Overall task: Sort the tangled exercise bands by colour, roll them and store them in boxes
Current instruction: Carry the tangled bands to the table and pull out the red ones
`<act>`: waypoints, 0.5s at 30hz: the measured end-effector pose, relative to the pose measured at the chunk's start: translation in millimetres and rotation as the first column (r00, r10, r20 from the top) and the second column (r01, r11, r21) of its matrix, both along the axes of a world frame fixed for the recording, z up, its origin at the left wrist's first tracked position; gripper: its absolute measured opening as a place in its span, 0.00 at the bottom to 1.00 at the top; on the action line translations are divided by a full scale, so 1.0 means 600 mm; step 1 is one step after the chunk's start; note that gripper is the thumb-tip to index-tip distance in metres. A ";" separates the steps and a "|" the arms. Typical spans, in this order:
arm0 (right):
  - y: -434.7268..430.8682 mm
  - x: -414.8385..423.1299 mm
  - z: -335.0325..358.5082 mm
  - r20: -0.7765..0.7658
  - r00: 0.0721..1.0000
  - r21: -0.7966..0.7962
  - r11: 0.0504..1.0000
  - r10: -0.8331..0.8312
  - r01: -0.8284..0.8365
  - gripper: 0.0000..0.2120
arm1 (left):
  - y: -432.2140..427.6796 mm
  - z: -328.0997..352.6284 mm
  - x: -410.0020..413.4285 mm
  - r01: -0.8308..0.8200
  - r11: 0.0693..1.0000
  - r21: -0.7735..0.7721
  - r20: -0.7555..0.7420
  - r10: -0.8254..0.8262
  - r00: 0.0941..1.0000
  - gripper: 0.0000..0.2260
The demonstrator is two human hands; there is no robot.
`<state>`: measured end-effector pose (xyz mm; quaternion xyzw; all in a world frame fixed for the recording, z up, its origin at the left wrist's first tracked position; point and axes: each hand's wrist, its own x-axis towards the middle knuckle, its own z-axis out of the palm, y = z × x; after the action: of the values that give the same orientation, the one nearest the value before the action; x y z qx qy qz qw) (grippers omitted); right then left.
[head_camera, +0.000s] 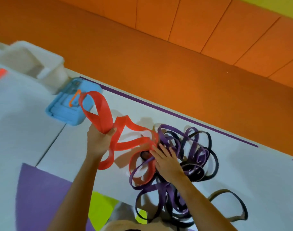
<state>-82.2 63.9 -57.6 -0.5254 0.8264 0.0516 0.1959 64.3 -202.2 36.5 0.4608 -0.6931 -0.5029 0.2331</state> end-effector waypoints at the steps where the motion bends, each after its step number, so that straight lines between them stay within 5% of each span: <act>1: 0.003 0.008 -0.009 -0.030 0.999 0.048 0.998 0.030 -0.028 0.28 | -0.001 -0.003 0.017 -0.035 0.998 -0.058 0.015 0.036 0.999 0.06; 5: 0.009 0.028 -0.006 -0.133 0.989 0.047 0.997 -0.058 0.065 0.25 | -0.026 0.011 0.063 -0.213 0.967 -0.136 -0.025 0.212 0.977 0.08; 9: 0.025 0.057 0.011 -0.248 0.952 0.012 0.982 -0.181 0.189 0.21 | -0.030 0.011 0.070 -0.225 0.967 -0.116 -0.031 0.223 0.974 0.15; 15: 0.067 0.037 0.023 -0.118 0.983 0.058 0.987 -0.142 0.150 0.25 | -0.013 0.008 0.087 -0.257 0.954 -0.151 -0.097 0.245 0.965 0.17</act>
<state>-59.7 103.9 -44.0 -0.4528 0.8703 0.0942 0.1692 116.5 -210.1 41.4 0.5048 -0.6580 -0.4285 0.3586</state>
